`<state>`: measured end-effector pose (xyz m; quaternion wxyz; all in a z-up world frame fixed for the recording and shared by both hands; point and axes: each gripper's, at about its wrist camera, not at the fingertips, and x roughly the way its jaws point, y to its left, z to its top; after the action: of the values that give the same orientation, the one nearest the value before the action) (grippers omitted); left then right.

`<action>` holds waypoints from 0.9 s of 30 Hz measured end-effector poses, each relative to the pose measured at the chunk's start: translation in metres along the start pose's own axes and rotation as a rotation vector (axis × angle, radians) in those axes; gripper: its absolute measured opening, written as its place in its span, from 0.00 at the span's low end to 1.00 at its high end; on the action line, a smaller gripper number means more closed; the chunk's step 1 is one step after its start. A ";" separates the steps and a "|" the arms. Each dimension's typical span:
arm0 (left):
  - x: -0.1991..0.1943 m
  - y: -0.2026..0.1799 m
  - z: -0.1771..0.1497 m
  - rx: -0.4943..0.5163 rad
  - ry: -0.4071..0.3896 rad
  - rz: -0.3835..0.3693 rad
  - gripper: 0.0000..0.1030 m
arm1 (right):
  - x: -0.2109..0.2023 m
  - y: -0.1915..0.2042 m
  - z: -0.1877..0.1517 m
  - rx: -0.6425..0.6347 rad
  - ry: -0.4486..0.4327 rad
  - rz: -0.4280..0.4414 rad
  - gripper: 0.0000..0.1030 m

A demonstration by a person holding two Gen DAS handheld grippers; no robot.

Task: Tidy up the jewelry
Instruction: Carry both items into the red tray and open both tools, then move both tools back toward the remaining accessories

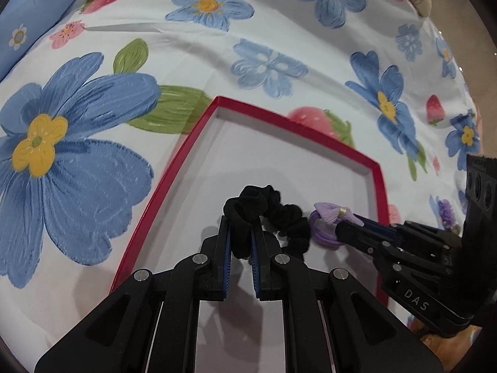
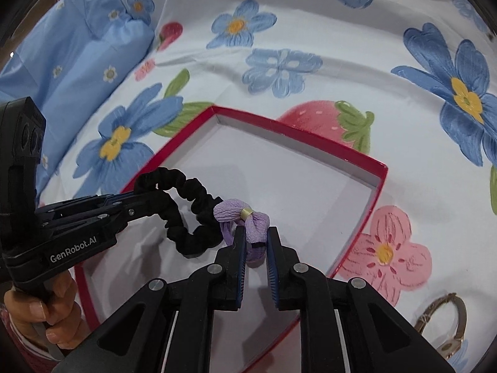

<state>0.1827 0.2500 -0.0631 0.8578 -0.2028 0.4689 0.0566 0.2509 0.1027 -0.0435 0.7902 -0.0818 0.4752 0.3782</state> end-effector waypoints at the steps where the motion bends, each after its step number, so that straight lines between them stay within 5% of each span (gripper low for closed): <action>1: 0.001 0.000 -0.001 0.001 0.003 0.005 0.10 | 0.002 0.000 0.000 -0.005 0.007 -0.005 0.15; 7: 0.004 0.002 -0.002 0.002 0.017 0.035 0.22 | 0.009 0.001 0.001 -0.017 0.026 -0.014 0.17; 11: 0.004 0.001 -0.002 0.009 0.015 0.053 0.33 | 0.006 0.001 0.001 -0.019 0.017 -0.004 0.30; 15: -0.001 0.000 -0.003 0.017 0.008 0.074 0.42 | -0.001 0.000 0.001 -0.013 0.000 -0.007 0.32; 22: -0.020 -0.001 -0.009 0.007 -0.016 0.070 0.45 | -0.029 -0.009 -0.008 0.028 -0.061 0.009 0.32; 27: -0.038 -0.012 -0.018 0.016 -0.037 0.057 0.46 | -0.058 -0.019 -0.024 0.077 -0.123 0.012 0.49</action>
<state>0.1507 0.2354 -0.0364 0.8660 -0.1814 0.4589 0.0811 0.2320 0.0477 -0.0137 0.8181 -0.0253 0.4405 0.3689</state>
